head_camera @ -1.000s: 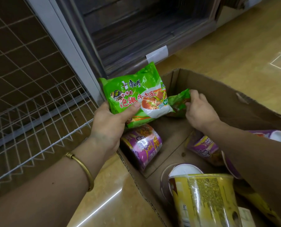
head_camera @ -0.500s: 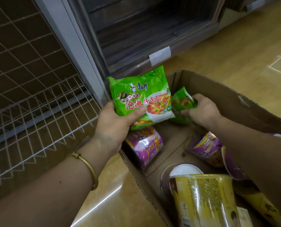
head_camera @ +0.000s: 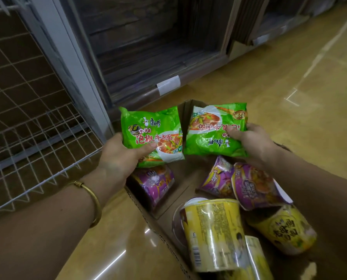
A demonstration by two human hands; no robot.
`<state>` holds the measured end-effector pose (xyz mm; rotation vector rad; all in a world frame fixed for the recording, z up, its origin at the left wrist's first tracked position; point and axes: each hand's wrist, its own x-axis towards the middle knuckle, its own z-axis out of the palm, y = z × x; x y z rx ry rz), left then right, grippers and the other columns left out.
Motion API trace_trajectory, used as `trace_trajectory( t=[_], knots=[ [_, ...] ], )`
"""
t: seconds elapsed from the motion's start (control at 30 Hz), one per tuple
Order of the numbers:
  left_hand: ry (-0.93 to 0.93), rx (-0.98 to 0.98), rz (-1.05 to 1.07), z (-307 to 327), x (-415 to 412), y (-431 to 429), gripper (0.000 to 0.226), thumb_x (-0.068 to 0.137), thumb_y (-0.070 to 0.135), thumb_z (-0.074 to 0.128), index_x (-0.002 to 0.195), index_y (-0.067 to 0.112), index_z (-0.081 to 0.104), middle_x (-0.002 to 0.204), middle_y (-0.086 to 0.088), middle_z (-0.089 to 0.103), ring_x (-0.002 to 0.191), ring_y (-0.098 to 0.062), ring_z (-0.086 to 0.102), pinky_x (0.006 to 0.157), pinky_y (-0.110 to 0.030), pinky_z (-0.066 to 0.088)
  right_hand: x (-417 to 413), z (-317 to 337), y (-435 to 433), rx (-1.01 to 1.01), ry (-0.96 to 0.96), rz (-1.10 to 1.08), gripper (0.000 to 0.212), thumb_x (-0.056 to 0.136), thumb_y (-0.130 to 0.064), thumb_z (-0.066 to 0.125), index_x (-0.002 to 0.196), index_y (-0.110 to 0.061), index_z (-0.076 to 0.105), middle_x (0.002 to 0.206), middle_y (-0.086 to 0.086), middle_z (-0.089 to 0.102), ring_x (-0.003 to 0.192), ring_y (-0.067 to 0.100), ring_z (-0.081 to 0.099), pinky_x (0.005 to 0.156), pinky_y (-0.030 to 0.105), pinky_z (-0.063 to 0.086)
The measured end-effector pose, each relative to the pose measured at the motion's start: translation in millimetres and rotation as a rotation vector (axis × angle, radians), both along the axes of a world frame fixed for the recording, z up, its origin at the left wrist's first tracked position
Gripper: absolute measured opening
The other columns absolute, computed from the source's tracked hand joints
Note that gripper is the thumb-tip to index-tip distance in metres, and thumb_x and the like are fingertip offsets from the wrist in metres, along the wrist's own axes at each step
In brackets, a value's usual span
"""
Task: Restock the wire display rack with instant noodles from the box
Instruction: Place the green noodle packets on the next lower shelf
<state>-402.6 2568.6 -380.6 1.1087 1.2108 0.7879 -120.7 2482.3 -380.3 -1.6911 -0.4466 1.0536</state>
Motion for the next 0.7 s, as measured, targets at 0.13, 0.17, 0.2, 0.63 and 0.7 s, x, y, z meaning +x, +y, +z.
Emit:
trace_trajectory(
  t=[0.13,0.17,0.2,0.63,0.7],
  knots=[
    [-0.004,-0.025,-0.03,7.8,-3.4,-8.3,0.073,0.041,0.026,0.09,0.107,0.012,0.063,0.098,-0.005,0.076,0.088,-0.024,0.074,0.084,-0.048,0.059,-7.9,17.9,-19.7,0.05,0.084,0.016,0.03,0.093,-0.01,0.065,0.12,0.001,0.058,0.103,0.019,0.075,0.091,0.035,0.074,0.073,0.044,0.061],
    [0.001,-0.03,-0.033,9.1,-4.7,-9.5,0.07,0.042,0.025,0.09,0.106,0.012,0.063,0.098,-0.005,0.076,0.088,-0.024,0.074,0.084,-0.047,0.059,-10.6,20.4,-23.1,0.058,0.099,0.025,0.028,0.093,-0.009,0.064,0.119,0.001,0.058,0.103,0.019,0.075,0.091,0.035,0.074,0.072,0.044,0.061],
    [0.004,-0.034,-0.034,10.2,-6.3,-10.4,0.069,0.043,0.025,0.09,0.105,0.013,0.063,0.098,-0.005,0.076,0.088,-0.024,0.074,0.084,-0.048,0.059,-13.2,22.7,-25.5,0.059,0.102,0.033,0.027,0.094,-0.009,0.064,0.119,0.0,0.058,0.103,0.019,0.074,0.091,0.035,0.074,0.073,0.044,0.061],
    [-0.165,-0.173,-0.159,17.7,-26.6,-13.0,0.055,0.058,0.014,0.082,0.11,0.006,0.066,0.1,-0.013,0.076,0.084,-0.025,0.074,0.066,-0.033,0.061,-44.0,49.4,-4.7,0.051,0.351,0.377,0.033,0.081,-0.022,0.063,0.111,-0.008,0.068,0.107,0.015,0.074,0.088,0.026,0.074,0.078,0.042,0.062],
    [-0.206,-0.21,-0.153,19.9,-28.1,-13.0,0.049,0.063,0.014,0.078,0.109,0.006,0.067,0.1,-0.013,0.076,0.083,-0.024,0.074,0.064,-0.033,0.061,-50.7,44.8,-0.8,0.096,0.402,0.348,0.029,0.081,-0.025,0.062,0.104,-0.01,0.073,0.105,0.013,0.075,0.089,0.025,0.074,0.081,0.045,0.061]
  ],
)
